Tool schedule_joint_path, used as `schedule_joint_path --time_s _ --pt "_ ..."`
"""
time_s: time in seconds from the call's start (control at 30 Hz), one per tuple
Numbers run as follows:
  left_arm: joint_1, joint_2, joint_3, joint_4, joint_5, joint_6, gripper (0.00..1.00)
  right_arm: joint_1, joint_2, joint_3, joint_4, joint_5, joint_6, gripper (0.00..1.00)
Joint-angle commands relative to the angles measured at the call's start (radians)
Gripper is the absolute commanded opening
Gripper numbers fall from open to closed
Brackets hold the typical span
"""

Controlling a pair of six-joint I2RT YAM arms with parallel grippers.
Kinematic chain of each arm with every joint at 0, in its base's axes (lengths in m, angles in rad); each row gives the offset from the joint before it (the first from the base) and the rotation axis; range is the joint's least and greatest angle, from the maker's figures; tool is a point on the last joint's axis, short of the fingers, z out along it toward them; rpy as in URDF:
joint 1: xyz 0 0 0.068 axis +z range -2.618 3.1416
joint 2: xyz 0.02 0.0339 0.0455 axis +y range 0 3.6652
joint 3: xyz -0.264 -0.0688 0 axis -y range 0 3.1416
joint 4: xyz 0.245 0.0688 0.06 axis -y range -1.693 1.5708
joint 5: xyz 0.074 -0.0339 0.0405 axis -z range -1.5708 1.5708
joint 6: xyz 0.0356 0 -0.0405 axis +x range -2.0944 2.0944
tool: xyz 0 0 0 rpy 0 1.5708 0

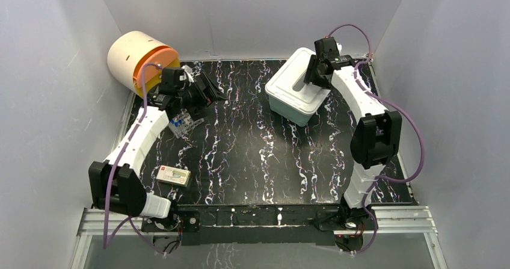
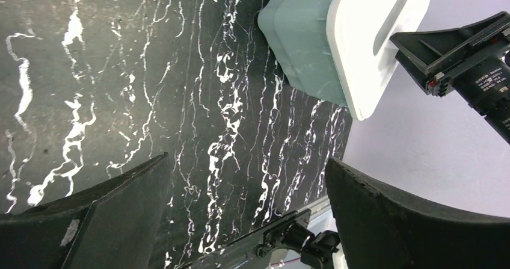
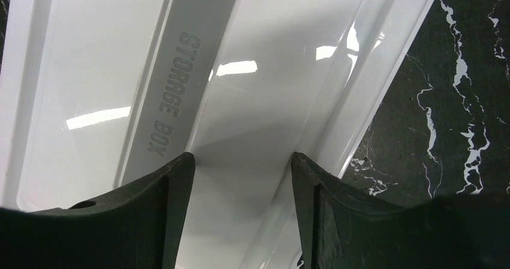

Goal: Organize the chemistry lab equipment

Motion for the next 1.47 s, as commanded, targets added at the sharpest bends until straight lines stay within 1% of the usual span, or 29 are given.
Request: schedule_joint_path --time_s 0.0,0.13,0.23,0.33,0.4,0.47,0.6,0.7,0.8,0.93,1.03,1.23,1.3,1.43 --pt "0.004 -0.107 0.061 -0.141 -0.113 0.023 0.98 -0.004 0.056 0.058 -0.136 0.092 -0.014 0.67" --pt "0.004 -0.172 0.104 -0.233 -0.197 0.048 0.98 0.003 0.028 0.141 -0.118 0.069 -0.049 0.68" --pt "0.004 -0.239 0.135 -0.311 -0.263 0.075 0.98 0.002 -0.010 0.208 -0.138 0.043 -0.060 0.71" --pt "0.004 -0.294 0.157 -0.386 -0.324 0.104 0.98 0.003 -0.086 0.202 -0.158 0.010 -0.057 0.75" --pt "0.004 -0.327 0.174 -0.444 -0.375 0.115 0.98 0.003 -0.170 0.135 -0.145 -0.007 -0.051 0.78" --pt "0.004 -0.369 0.187 -0.480 -0.401 0.141 0.98 0.003 -0.270 0.021 -0.122 -0.016 -0.051 0.82" --pt "0.004 -0.445 0.242 -0.536 -0.480 0.182 0.98 0.004 -0.500 -0.179 -0.084 0.004 -0.052 0.98" --pt "0.005 -0.473 0.316 -0.609 -0.566 0.213 0.98 0.004 -0.666 -0.312 -0.036 0.026 -0.117 0.99" --pt "0.006 -0.519 0.345 -0.653 -0.643 0.238 0.98 0.004 -0.787 -0.362 -0.048 0.074 -0.156 0.99" --pt "0.005 -0.567 0.372 -0.670 -0.684 0.253 0.98 0.005 -0.945 -0.391 -0.037 0.104 -0.183 0.99" --pt "0.006 -0.612 0.382 -0.642 -0.735 0.260 0.98 0.004 -1.016 -0.383 -0.025 0.153 -0.212 0.99" --pt "0.005 -0.652 0.409 -0.588 -0.779 0.307 0.98 0.004 -1.056 -0.360 0.003 0.213 -0.249 0.99" --pt "0.006 -0.656 0.399 -0.568 -0.755 0.344 0.98 0.004 -1.064 -0.372 0.025 0.214 -0.248 0.99" --pt "0.006 -0.674 0.359 -0.519 -0.766 0.373 0.98 0.004 -1.064 -0.405 0.057 0.230 -0.252 0.99"
